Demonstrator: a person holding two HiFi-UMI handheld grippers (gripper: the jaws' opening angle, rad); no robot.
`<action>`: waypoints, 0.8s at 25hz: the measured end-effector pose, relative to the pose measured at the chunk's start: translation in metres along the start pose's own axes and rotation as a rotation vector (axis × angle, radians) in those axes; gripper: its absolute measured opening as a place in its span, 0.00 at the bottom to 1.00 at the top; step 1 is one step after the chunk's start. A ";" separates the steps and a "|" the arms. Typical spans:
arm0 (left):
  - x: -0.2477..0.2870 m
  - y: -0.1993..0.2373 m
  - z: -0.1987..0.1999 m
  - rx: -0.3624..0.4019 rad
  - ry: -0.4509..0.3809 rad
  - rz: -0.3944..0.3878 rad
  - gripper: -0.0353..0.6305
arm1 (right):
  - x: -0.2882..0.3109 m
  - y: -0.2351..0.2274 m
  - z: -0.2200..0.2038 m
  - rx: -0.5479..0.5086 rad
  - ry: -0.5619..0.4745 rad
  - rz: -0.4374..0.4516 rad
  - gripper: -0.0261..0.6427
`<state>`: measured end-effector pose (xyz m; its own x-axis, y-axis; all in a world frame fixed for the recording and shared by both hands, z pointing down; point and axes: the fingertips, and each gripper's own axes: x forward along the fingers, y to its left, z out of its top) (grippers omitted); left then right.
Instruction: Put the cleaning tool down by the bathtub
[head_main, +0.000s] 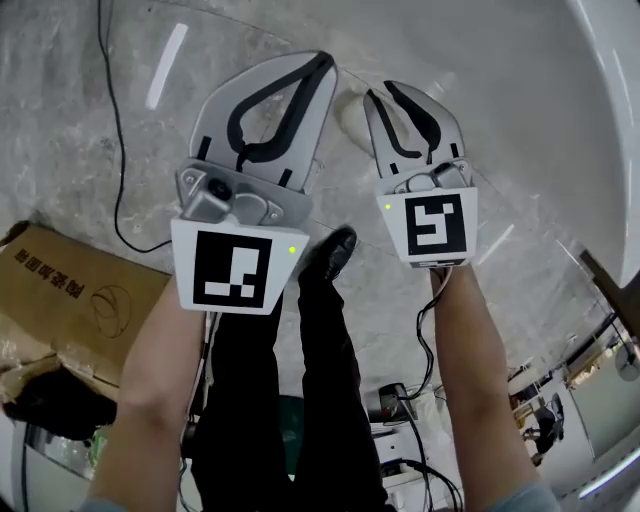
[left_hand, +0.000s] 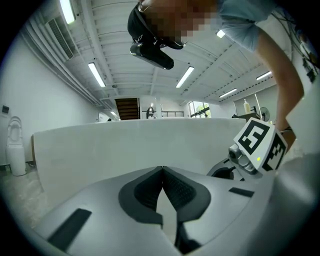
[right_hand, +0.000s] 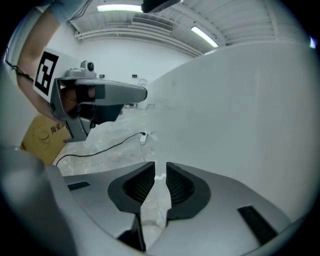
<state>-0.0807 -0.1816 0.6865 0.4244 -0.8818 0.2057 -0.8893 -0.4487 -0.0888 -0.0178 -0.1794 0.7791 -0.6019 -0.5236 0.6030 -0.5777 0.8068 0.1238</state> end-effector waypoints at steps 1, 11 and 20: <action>-0.003 0.003 0.009 -0.003 -0.009 0.009 0.08 | -0.005 0.002 0.016 -0.013 -0.042 -0.001 0.17; -0.028 0.016 0.115 -0.045 -0.055 0.095 0.08 | -0.095 -0.029 0.153 0.100 -0.265 -0.115 0.06; -0.055 0.019 0.266 -0.004 -0.165 0.139 0.08 | -0.205 -0.062 0.269 0.089 -0.410 -0.207 0.06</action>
<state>-0.0752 -0.1804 0.4147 0.3192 -0.9472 0.0290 -0.9418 -0.3205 -0.1014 -0.0066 -0.1957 0.4361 -0.6269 -0.7503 0.2096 -0.7427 0.6569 0.1301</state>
